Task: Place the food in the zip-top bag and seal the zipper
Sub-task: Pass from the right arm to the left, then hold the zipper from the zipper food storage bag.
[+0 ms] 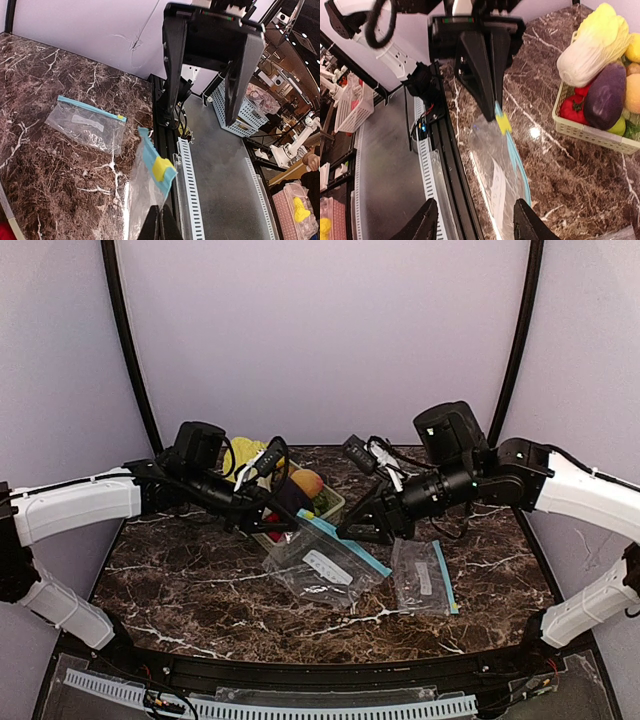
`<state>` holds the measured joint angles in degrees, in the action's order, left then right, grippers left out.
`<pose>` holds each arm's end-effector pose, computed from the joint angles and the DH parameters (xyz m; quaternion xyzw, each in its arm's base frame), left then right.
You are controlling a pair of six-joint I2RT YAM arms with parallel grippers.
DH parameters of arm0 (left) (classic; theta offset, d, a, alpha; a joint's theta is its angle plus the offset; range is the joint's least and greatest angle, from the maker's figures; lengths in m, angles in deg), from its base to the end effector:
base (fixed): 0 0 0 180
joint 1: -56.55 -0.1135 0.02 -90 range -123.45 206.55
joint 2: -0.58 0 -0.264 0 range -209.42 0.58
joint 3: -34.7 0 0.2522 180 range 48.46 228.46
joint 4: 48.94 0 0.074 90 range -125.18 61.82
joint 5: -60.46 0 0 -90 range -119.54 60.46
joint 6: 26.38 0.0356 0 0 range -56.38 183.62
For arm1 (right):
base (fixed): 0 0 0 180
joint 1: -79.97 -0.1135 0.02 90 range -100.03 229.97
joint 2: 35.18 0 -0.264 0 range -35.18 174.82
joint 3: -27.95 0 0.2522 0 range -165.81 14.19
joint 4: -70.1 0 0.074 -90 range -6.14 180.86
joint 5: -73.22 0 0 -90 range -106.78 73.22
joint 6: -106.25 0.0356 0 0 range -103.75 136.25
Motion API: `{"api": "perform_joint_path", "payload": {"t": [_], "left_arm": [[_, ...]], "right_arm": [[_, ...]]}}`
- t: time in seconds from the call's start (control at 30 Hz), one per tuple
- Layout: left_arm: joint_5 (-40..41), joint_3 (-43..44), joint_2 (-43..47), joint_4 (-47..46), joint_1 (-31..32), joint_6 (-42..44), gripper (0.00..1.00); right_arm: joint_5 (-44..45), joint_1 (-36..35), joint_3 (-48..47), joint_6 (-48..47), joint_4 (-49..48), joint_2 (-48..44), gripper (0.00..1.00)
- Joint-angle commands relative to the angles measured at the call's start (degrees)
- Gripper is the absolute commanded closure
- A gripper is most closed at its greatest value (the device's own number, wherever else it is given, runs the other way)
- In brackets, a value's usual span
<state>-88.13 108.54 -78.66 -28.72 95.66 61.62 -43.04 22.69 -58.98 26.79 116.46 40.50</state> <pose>0.2177 -0.2161 0.3091 0.4820 0.6167 -0.5509 0.2896 0.1428 0.2514 0.3576 -0.4389 0.7518 0.4177 0.2600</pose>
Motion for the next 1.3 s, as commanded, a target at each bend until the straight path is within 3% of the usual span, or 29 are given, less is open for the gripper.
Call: {"api": "perform_joint_path", "payload": {"t": [0.0, 0.1, 0.4, 0.63, 1.27], "left_arm": [[1.5, 2.3, -1.2, 4.7, 1.6, 4.0, 0.99], [1.7, 2.5, -1.7, 5.2, 2.3, 4.3, 0.99], [1.5, 2.9, -1.6, 6.1, 2.6, 5.0, 0.99], [1.1, 3.0, -1.5, 6.5, 2.7, 5.2, 0.99], [0.8, 3.6, -1.1, 7.9, 3.4, 6.1, 0.99]], "right_arm": [[3.5, -0.1, 0.3, -0.6, -12.2, -0.9, 0.54], [2.5, -0.8, -0.8, -1.4, -13.4, 1.7, 0.61], [2.5, -2.0, -0.6, -3.7, -15.4, 5.7, 0.64], [1.2, -1.9, -0.2, -4.9, -17.3, 6.9, 0.74], [-2.9, 0.5, 2.5, -5.2, -18.3, 8.0, 0.76]]}}
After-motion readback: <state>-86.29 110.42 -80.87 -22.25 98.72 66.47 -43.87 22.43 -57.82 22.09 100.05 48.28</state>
